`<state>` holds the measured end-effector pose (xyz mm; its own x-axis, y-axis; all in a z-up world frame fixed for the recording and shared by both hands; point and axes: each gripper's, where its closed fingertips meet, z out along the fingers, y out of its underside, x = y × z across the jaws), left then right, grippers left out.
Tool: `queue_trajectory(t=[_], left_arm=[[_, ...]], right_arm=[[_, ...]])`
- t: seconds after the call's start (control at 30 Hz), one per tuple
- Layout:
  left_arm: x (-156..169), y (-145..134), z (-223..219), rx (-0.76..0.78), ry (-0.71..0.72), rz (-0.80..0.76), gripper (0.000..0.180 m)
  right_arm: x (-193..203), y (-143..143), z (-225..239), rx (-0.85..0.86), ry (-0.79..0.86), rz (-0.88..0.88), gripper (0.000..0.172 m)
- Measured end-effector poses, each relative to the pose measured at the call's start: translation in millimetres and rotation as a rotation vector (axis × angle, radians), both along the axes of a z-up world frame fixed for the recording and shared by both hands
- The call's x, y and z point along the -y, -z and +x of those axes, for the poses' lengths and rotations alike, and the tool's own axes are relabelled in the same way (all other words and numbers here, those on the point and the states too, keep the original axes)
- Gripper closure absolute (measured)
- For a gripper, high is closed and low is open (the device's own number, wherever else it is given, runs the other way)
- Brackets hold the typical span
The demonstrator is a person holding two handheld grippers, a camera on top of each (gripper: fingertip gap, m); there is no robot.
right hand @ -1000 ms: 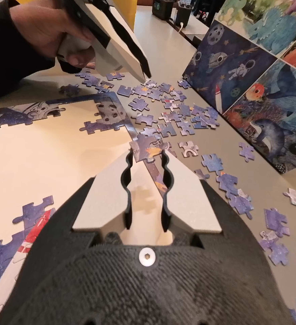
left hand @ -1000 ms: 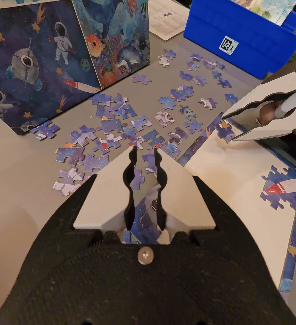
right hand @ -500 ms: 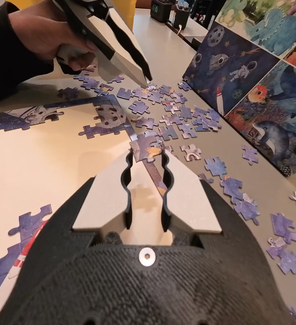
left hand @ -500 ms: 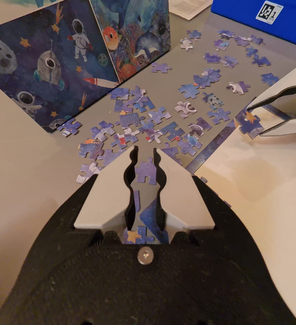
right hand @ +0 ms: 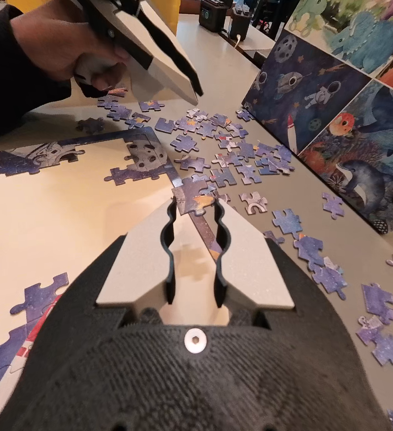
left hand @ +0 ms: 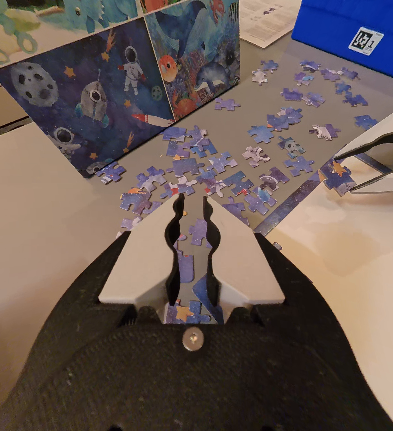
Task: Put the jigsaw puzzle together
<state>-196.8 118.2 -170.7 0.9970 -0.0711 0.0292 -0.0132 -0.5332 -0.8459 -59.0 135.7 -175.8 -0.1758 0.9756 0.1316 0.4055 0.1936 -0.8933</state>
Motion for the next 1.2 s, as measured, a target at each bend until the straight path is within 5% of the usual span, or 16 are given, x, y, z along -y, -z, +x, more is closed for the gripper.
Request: queue_trajectory(t=[1.2], left_arm=[[0.2, -5.2, -5.7, 0.004, -0.029, 0.026, 0.166]], right_arm=[[4.5, 0.4, -0.9, -0.005, -0.023, 0.005, 0.141]])
